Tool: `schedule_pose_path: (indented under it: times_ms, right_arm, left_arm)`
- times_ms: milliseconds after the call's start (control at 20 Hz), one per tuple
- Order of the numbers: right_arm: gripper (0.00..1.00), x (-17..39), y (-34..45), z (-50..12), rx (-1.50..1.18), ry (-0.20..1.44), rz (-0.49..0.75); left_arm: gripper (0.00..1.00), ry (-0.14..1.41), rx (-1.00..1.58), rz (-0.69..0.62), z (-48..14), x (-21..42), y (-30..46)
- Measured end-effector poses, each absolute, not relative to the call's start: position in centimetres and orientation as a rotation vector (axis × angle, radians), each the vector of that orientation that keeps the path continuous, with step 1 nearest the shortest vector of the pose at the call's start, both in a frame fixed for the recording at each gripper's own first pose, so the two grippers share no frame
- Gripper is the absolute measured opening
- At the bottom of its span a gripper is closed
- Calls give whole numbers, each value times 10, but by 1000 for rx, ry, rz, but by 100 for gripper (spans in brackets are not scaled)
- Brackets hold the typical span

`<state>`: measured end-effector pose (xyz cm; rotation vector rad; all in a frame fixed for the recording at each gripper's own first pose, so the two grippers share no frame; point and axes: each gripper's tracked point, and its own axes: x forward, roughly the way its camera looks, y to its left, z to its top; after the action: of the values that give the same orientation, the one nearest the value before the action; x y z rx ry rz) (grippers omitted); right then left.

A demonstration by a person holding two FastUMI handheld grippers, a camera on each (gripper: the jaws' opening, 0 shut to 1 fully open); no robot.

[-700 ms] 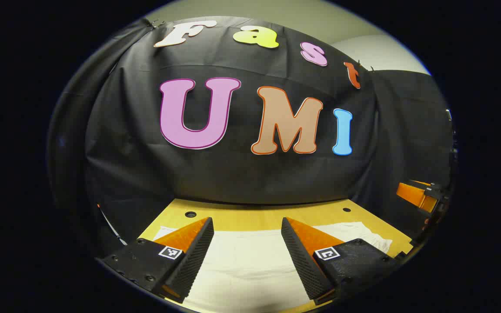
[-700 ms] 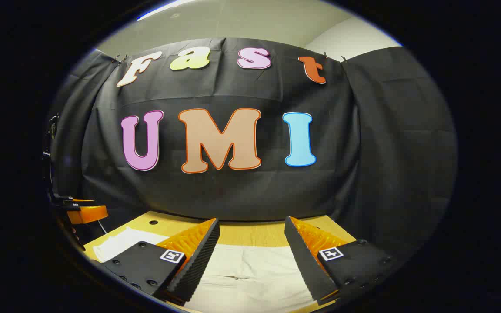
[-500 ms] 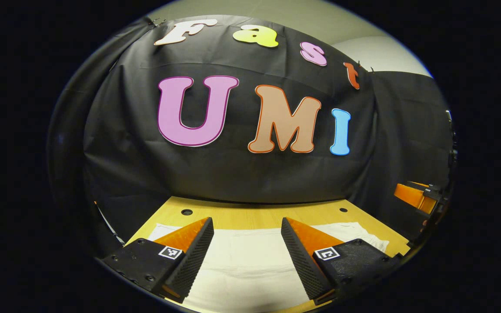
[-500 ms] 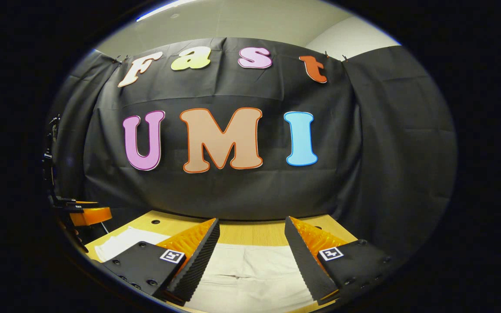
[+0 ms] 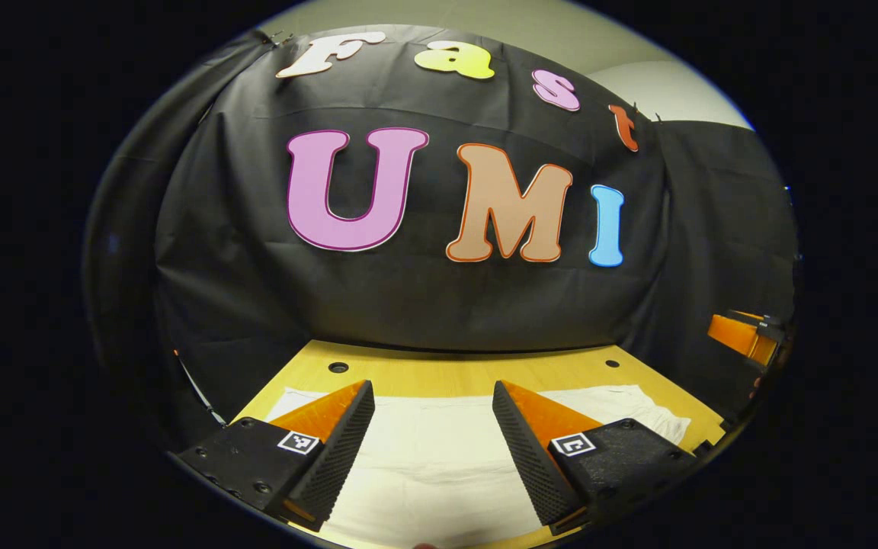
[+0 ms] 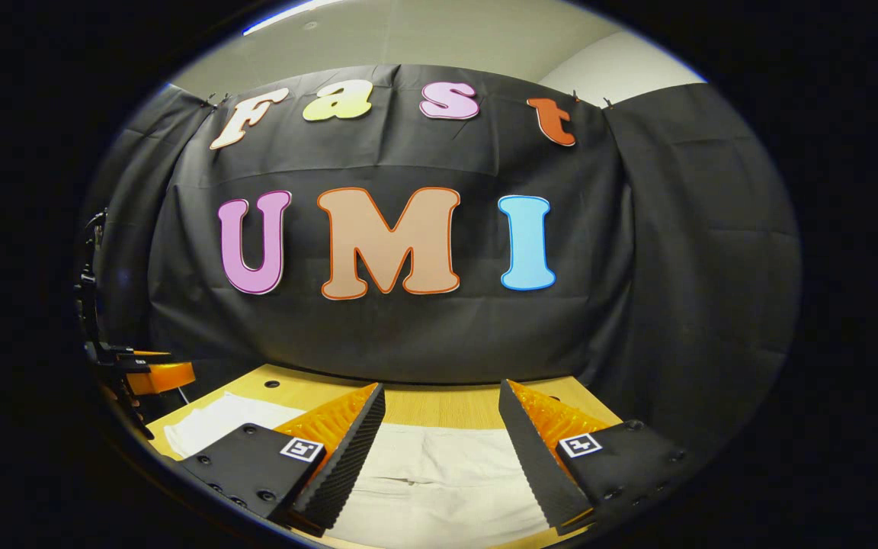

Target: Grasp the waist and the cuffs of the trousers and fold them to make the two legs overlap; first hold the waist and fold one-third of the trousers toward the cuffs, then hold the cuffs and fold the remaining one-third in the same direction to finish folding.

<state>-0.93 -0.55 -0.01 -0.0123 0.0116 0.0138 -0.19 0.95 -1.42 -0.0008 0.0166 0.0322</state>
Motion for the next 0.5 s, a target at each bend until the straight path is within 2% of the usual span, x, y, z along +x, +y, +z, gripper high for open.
schedule_pose_path:
  times_ms: [250, 500]
  right_arm:
    - [94, -11, -4, -10, -30, 34, 14]
    - [96, -15, -1, -16, -40, 51, 24]
  left_arm:
    - [94, 52, 15, -22, -28, -4, 9]
    - [94, 181, 106, -186, -63, -10, 9]
